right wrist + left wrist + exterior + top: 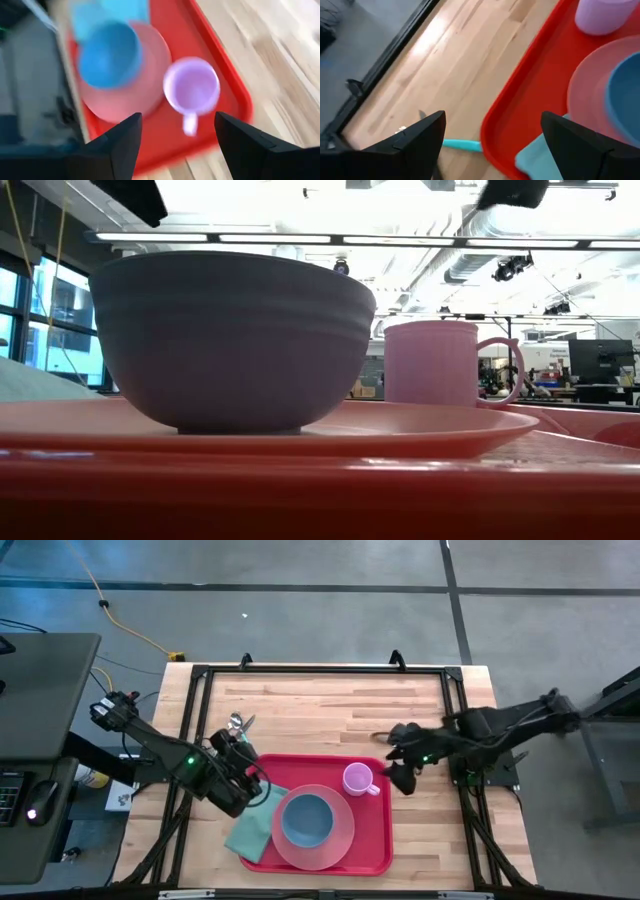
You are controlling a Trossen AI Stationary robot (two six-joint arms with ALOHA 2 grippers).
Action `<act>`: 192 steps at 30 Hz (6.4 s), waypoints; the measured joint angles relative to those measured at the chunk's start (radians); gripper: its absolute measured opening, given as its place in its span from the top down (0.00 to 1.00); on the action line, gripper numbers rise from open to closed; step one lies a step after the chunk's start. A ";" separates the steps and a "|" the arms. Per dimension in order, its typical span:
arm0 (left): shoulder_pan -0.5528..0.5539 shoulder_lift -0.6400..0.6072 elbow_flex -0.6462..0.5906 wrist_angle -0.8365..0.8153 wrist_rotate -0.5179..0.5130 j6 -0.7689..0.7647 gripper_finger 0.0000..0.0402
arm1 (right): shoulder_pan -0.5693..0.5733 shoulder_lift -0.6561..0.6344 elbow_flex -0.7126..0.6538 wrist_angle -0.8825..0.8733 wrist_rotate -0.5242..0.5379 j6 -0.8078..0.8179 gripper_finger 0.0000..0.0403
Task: Set up tray
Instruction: Move the pink plate to the right side on the red serving tray
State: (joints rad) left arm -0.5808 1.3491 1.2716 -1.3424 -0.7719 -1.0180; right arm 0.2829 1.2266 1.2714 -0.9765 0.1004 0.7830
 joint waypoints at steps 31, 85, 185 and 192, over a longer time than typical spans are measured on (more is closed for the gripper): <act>-0.002 -0.344 0.000 -0.119 -0.132 0.314 0.10 | 0.381 0.416 -0.117 0.439 0.206 0.834 0.39; -0.002 -0.353 0.000 -0.096 -0.150 0.340 0.10 | 0.259 0.594 -0.295 0.870 0.176 0.783 0.50; -0.002 -0.353 0.000 -0.097 -0.154 0.359 0.10 | 0.243 0.422 -0.295 0.404 0.154 0.814 1.00; -0.002 -0.353 0.000 -0.097 -0.154 0.359 0.10 | 0.243 0.422 -0.295 0.404 0.154 0.808 0.93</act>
State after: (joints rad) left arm -0.5823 0.9962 1.2716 -1.4391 -0.9257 -0.6586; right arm 0.5262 1.6485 0.9768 -0.5722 0.2546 1.5911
